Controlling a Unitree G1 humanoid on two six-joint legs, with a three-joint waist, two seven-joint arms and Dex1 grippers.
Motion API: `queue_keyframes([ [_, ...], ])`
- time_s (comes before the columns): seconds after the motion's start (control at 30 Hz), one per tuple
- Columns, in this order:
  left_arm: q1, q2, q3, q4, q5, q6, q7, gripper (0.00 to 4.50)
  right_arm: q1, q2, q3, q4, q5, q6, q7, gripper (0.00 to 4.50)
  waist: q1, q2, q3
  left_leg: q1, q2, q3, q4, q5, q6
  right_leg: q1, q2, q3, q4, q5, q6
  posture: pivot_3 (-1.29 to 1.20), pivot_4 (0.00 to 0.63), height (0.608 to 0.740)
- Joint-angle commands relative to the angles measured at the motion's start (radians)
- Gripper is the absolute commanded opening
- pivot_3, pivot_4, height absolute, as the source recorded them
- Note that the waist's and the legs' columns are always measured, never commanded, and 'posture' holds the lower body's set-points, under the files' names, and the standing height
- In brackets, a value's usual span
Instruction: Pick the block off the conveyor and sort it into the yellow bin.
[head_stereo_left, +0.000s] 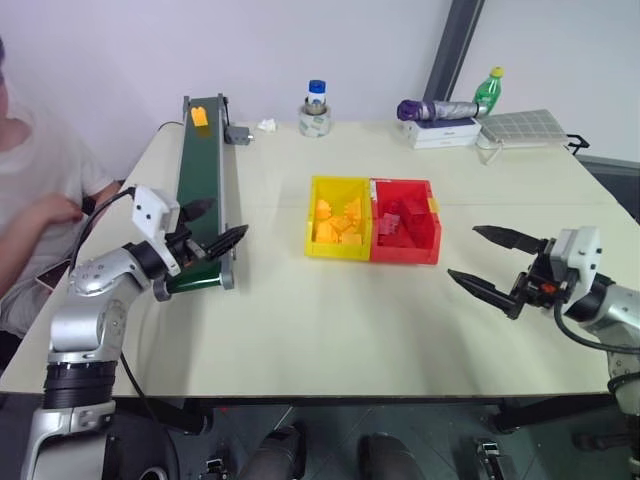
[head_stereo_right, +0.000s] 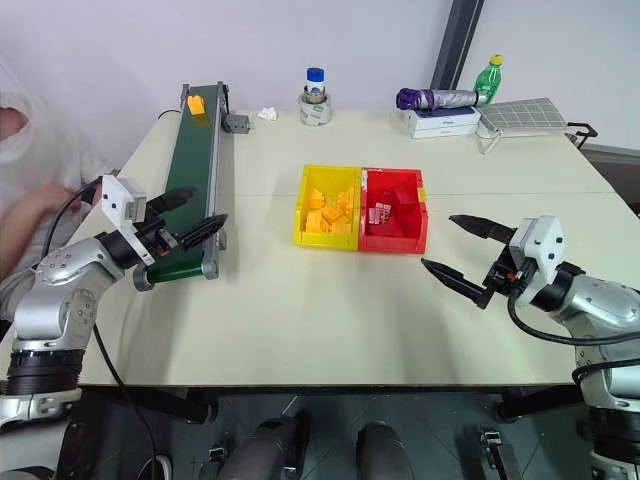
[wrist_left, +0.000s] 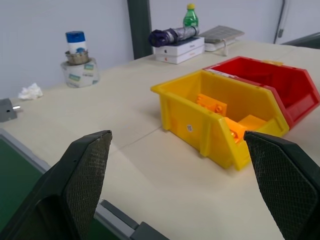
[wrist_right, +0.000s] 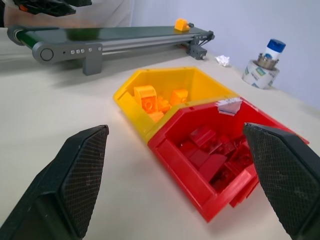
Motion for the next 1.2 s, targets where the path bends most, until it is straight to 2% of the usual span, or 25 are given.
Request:
queue_keyframes([
  [0.03,0.025,0.026,0.051,-0.043,0.000,-0.027,0.014,4.46,-0.017,0.000,0.000,-0.001,0.000,-0.012,0.007,4.50,0.000,0.000,0.000,0.000,0.000,0.000,0.000,0.000,0.000,0.000,0.000,0.000,0.000,0.000,0.000,0.00,0.150,0.740],
  [0.2,0.058,0.018,0.081,-0.069,-0.006,-0.022,0.064,4.46,-0.032,0.005,0.017,0.008,0.001,-0.012,0.013,4.50,0.000,0.000,0.000,0.000,0.000,0.000,0.000,0.000,0.000,0.000,0.000,0.000,0.000,0.000,0.000,0.00,0.150,0.740],
  [0.37,0.116,-0.042,0.093,-0.167,0.012,-0.014,0.194,4.46,-0.045,0.014,0.033,-0.001,0.008,-0.006,0.017,4.50,0.001,0.000,0.000,0.000,0.000,0.000,0.000,0.000,0.000,0.000,0.000,0.000,0.000,0.000,0.000,0.00,0.150,0.740],
  [0.47,0.167,-0.141,0.123,-0.245,0.063,-0.013,0.395,4.46,-0.043,0.019,0.036,-0.006,0.010,-0.006,0.017,4.50,0.001,0.000,0.000,0.000,0.000,0.000,0.001,0.000,0.000,0.000,0.000,0.000,0.000,0.000,0.000,0.00,0.150,0.740],
  [0.77,0.308,-0.361,0.071,-0.404,0.182,0.004,0.692,4.46,-0.039,0.028,0.043,0.003,0.005,-0.015,0.023,4.50,0.006,0.000,0.000,0.000,0.000,0.000,0.003,0.000,0.000,0.002,0.000,-0.001,0.001,0.000,0.000,0.00,0.150,0.740],
  [1.0,0.303,-0.419,0.033,-0.413,0.207,0.026,0.750,4.46,-0.034,0.035,0.038,-0.007,0.003,-0.015,0.017,4.50,0.003,-0.001,0.000,0.001,0.000,0.000,0.004,0.000,0.000,0.003,0.000,-0.001,0.001,0.000,0.000,0.00,0.150,0.740],
  [1.2,0.249,-0.413,0.018,-0.373,0.208,0.034,0.754,4.46,-0.008,0.028,0.021,-0.029,0.009,-0.010,0.009,4.50,0.004,-0.001,0.000,0.001,0.000,0.000,0.004,0.000,0.000,0.003,0.000,-0.001,0.000,0.000,0.000,0.00,0.150,0.740],
])
